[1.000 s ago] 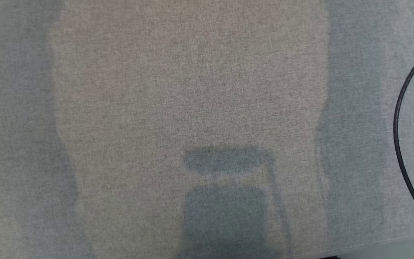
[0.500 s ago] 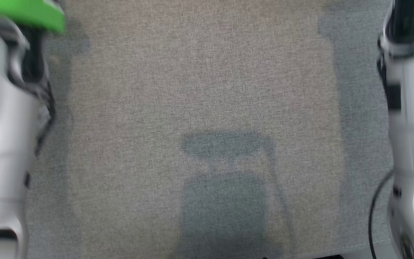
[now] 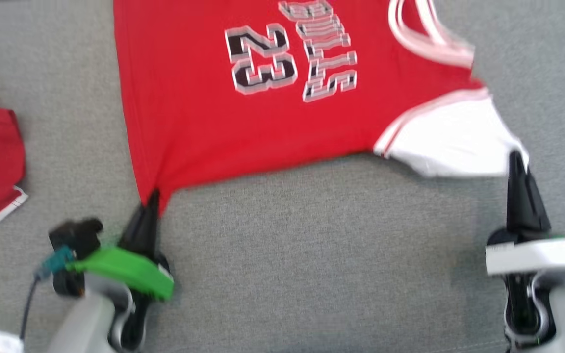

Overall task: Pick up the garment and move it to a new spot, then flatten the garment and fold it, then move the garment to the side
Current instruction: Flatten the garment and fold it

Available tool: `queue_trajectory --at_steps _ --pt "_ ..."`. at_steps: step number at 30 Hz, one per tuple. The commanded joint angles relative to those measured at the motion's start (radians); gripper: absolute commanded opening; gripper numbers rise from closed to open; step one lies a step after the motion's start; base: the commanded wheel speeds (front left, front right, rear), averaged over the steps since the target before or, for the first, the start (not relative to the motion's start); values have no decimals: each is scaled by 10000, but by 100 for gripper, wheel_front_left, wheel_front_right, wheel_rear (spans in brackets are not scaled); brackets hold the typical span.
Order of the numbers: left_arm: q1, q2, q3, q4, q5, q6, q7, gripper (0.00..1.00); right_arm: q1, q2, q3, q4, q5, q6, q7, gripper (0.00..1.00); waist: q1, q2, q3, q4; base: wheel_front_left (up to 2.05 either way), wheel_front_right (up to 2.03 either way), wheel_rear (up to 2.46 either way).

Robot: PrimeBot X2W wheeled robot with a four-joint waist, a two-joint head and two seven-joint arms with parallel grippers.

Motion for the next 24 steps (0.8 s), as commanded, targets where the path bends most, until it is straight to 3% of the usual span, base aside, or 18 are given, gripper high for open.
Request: queue_trajectory --at_steps 1,8,14,18,24 --pt "981 -42 -87 -92 -227 175 188 0 629 42 -62 76 56 -14 56 0 1 0 -1722 30 0 0 0" --pt "3690 157 -305 -2286 -630 1202 882 0 3014 264 -452 233 199 -14 -19 0 1 0 -2640 176 0 0 0" --pt "5403 417 -232 -4528 -1326 1985 1727 0 4108 339 -894 -265 692 -14 51 0 1 0 -2696 222 0 0 0" --pt "5412 541 -128 -5281 -1608 2269 2266 0 3663 351 -874 -430 518 -12 325 0 1 0 -2404 199 0 0 0" --pt "4193 442 113 -5650 -2395 2366 3367 0 2129 274 -649 -327 -47 -9 796 0 1 0 -1712 258 0 0 0"
